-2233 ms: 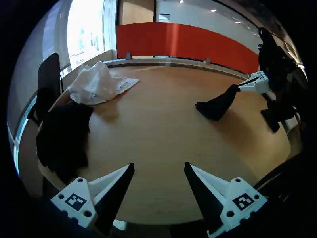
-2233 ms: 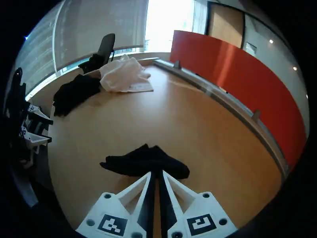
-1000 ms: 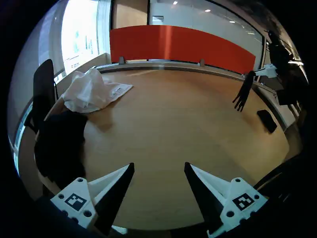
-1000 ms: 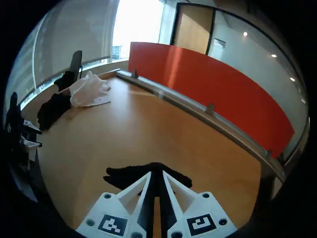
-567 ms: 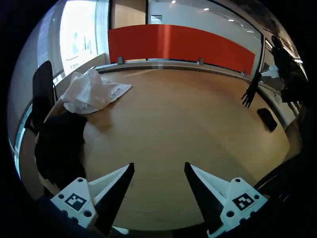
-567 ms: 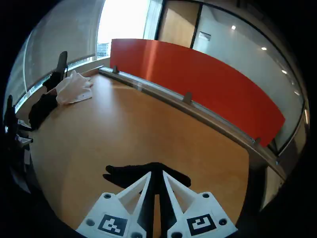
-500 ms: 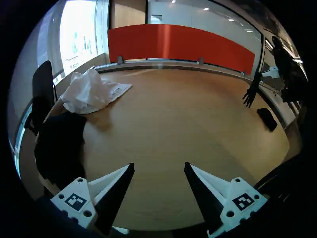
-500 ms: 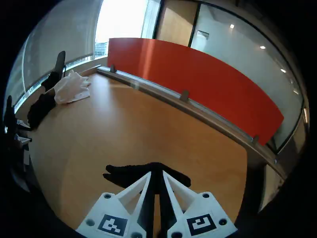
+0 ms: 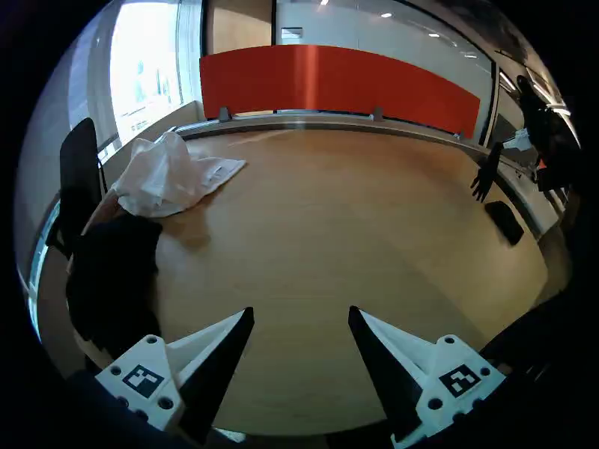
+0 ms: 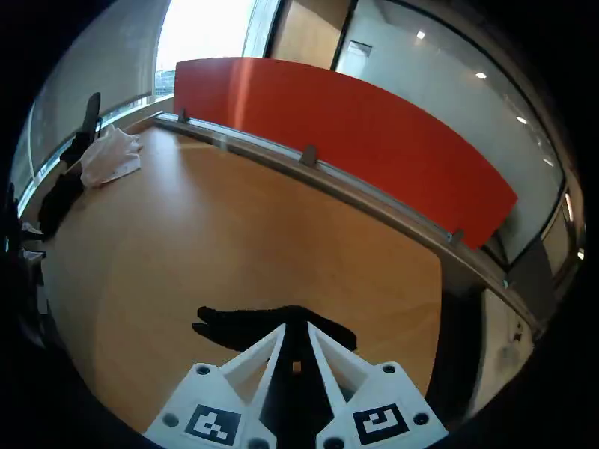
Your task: Fold towel
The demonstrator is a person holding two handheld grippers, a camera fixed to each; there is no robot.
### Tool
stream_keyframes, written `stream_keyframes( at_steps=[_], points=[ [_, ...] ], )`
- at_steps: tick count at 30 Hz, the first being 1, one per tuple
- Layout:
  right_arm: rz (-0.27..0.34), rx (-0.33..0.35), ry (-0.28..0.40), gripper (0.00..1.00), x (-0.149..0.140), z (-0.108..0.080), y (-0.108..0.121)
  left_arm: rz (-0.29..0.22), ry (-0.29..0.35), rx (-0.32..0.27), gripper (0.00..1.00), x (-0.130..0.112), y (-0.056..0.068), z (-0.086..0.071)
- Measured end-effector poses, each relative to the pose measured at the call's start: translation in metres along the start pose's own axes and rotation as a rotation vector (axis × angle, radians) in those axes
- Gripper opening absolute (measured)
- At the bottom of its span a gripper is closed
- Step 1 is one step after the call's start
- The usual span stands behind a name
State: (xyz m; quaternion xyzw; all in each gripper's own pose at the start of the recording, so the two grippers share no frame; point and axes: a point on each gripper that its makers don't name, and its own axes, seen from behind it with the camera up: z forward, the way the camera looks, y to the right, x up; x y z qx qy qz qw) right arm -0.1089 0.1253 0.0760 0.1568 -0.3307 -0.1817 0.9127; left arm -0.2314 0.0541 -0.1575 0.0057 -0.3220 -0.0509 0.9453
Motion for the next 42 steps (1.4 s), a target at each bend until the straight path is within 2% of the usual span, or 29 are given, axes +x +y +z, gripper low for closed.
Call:
stream_keyframes(
  at_steps=[8,13,26,42],
  points=[
    [0.006,-0.033,-0.047,0.05,-0.020,-0.002,0.030,0.007,-0.005,0.003,0.94,-0.002,0.003,-0.001],
    [0.020,-0.044,-0.069,0.05,-0.031,-0.002,0.040,0.011,-0.005,0.003,0.94,-0.002,0.006,-0.002],
    [0.057,-0.066,-0.098,0.05,-0.062,-0.016,0.049,0.024,0.002,-0.006,0.94,0.003,0.010,-0.002],
    [0.127,-0.099,-0.201,0.05,-0.144,-0.040,0.054,0.039,-0.002,-0.011,0.94,-0.003,0.009,-0.005]
  ],
)
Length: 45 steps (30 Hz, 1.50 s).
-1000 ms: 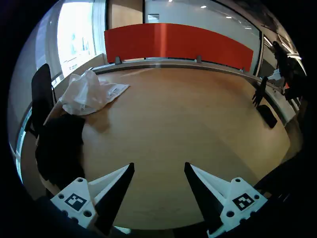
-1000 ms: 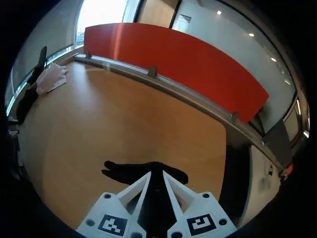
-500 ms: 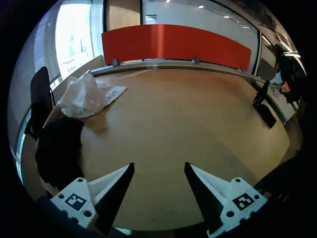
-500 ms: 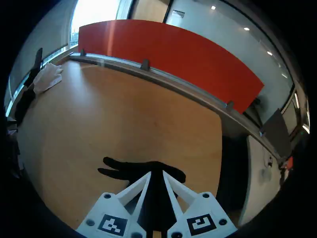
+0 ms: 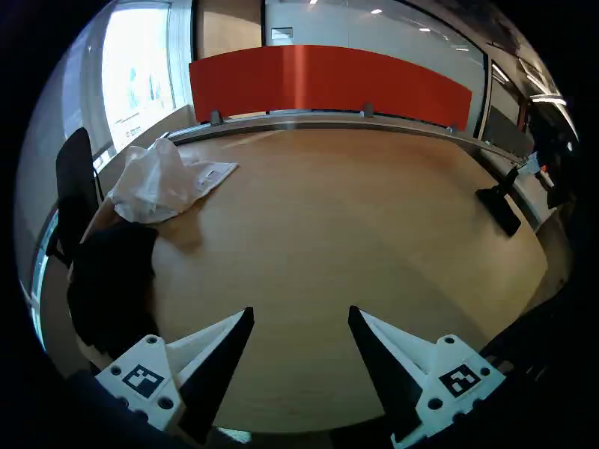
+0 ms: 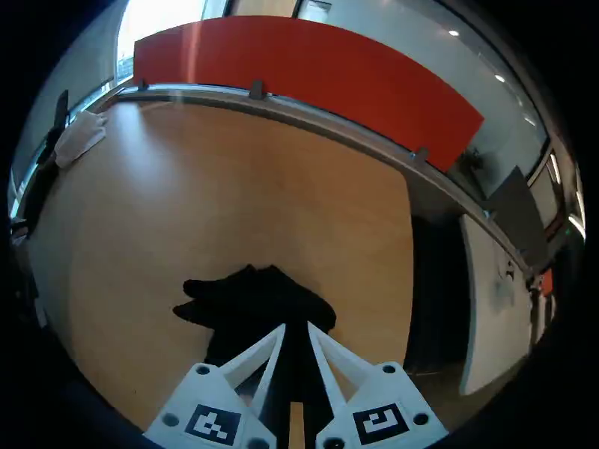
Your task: Fold towel
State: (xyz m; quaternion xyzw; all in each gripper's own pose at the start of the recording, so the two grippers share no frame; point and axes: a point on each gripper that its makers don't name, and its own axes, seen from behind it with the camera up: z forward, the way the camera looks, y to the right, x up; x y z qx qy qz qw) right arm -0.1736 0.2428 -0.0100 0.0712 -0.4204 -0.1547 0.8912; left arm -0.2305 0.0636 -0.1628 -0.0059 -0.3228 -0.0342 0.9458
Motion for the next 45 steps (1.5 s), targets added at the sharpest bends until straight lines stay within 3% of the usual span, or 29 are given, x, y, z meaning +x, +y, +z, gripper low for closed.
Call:
stream_keyframes(
  at_steps=[8,17,20,35,45],
  points=[
    [-0.014,-0.020,-0.025,0.05,-0.026,-0.001,0.006,0.007,0.000,0.007,0.94,-0.002,-0.002,-0.001],
    [-0.121,-0.075,-0.020,0.05,-0.036,-0.002,0.015,0.012,-0.007,0.009,0.94,-0.005,-0.002,-0.001],
    [-0.131,-0.078,-0.037,0.05,-0.043,0.001,0.015,0.016,-0.008,0.009,0.94,-0.006,-0.002,-0.001],
    [-0.058,-0.102,-0.183,0.05,-0.111,0.020,0.011,0.022,-0.020,0.026,0.94,-0.013,-0.008,-0.005],
    [-0.034,-0.108,-0.235,0.06,-0.140,0.030,0.002,0.029,-0.027,0.034,0.94,-0.016,-0.010,-0.009]
  ],
)
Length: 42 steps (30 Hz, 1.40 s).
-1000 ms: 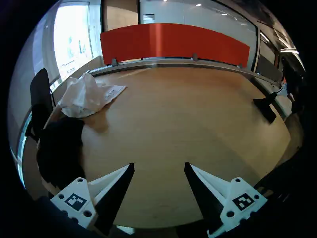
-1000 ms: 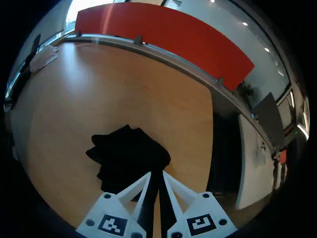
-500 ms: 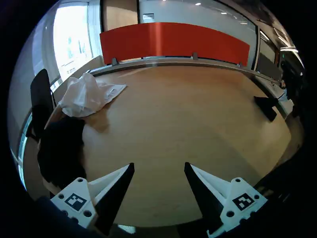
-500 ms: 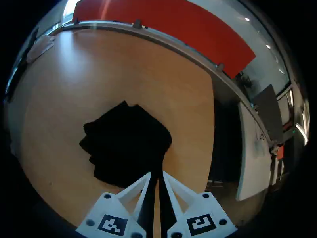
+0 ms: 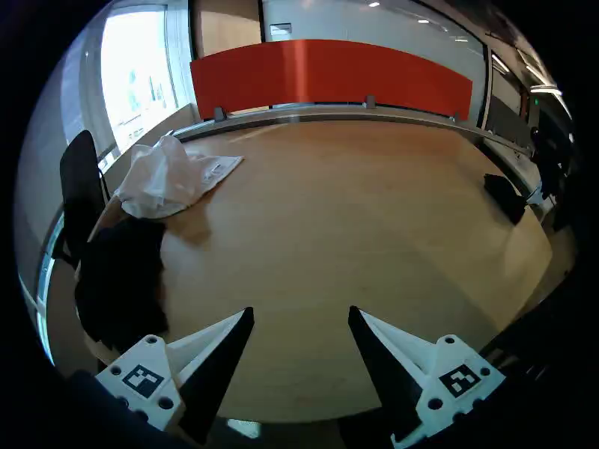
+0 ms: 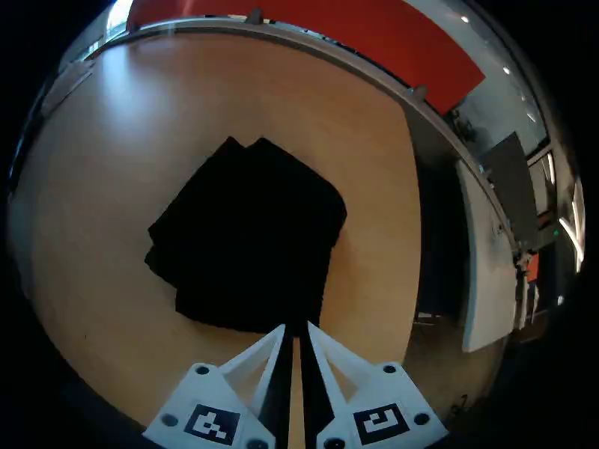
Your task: Fold towel
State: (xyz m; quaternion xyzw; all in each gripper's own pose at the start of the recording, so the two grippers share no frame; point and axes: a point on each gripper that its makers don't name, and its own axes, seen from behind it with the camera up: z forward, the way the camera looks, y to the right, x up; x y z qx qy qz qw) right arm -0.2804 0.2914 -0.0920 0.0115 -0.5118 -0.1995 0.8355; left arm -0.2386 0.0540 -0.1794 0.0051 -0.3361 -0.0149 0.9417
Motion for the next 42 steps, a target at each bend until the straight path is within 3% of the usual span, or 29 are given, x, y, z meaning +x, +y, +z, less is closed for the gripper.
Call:
stream_keyframes(
  at_steps=[30,36,42],
  points=[
    [0.022,-0.019,-0.013,0.11,-0.013,0.009,-0.001,0.013,-0.004,0.000,0.94,-0.001,0.007,-0.002],
    [0.030,-0.019,-0.016,0.27,-0.016,0.011,-0.004,0.014,-0.004,-0.001,0.94,-0.001,0.009,-0.003],
    [0.035,-0.013,-0.002,0.66,-0.016,0.007,-0.006,0.012,-0.003,-0.002,0.94,0.000,0.009,-0.003]
  ],
)
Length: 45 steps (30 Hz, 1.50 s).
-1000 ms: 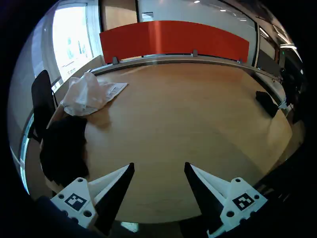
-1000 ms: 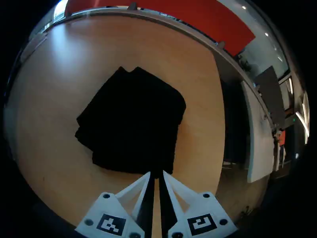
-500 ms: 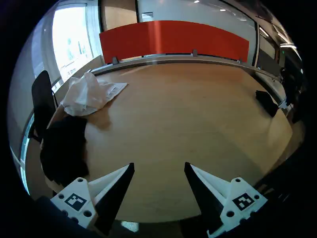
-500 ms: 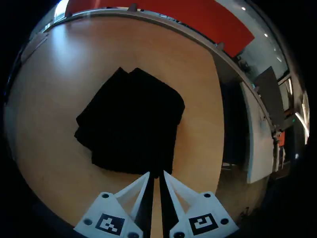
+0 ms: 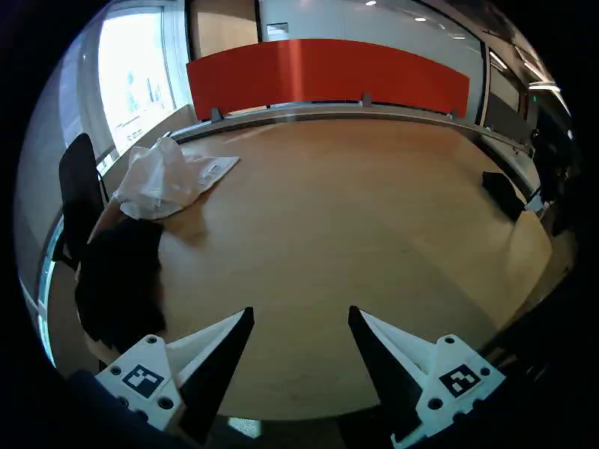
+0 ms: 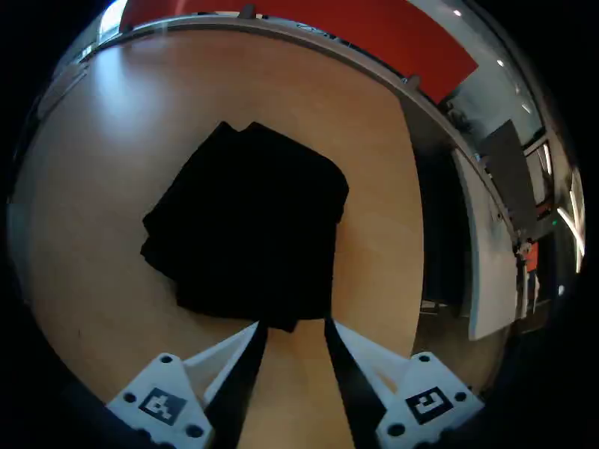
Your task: Fold towel
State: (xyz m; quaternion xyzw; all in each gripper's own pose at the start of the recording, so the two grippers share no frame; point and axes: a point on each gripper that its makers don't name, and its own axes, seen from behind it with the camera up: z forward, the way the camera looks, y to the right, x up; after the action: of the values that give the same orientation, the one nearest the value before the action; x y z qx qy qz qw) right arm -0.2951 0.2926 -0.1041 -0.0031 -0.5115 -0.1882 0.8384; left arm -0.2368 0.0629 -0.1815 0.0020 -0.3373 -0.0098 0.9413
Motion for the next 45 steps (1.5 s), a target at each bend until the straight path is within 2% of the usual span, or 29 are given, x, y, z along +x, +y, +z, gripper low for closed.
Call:
stream_keyframes(
  at_steps=[6,11,20,28,36,40,45],
  points=[
    [0.017,0.021,0.044,0.81,0.008,-0.006,-0.008,0.003,0.004,-0.003,0.94,0.002,0.001,0.001],
    [0.011,0.045,0.083,0.81,0.020,-0.010,-0.021,0.001,0.006,-0.005,0.94,0.003,0.002,0.001],
    [0.003,0.063,0.097,0.81,0.030,-0.007,-0.030,0.000,0.008,-0.002,0.94,0.004,0.001,0.000],
    [0.019,0.061,0.114,0.81,0.040,-0.007,-0.019,-0.002,0.004,0.006,0.94,0.003,-0.001,0.000],
    [0.046,0.055,0.138,0.81,0.068,0.000,0.004,-0.006,-0.009,0.021,0.94,0.000,-0.003,0.001],
    [0.051,0.064,0.143,0.76,0.083,0.005,0.013,-0.014,-0.017,0.034,0.94,-0.002,-0.006,0.001],
    [0.057,0.076,0.130,0.64,0.097,0.016,0.020,-0.024,-0.028,0.047,0.94,-0.004,-0.007,0.001]
  ],
)
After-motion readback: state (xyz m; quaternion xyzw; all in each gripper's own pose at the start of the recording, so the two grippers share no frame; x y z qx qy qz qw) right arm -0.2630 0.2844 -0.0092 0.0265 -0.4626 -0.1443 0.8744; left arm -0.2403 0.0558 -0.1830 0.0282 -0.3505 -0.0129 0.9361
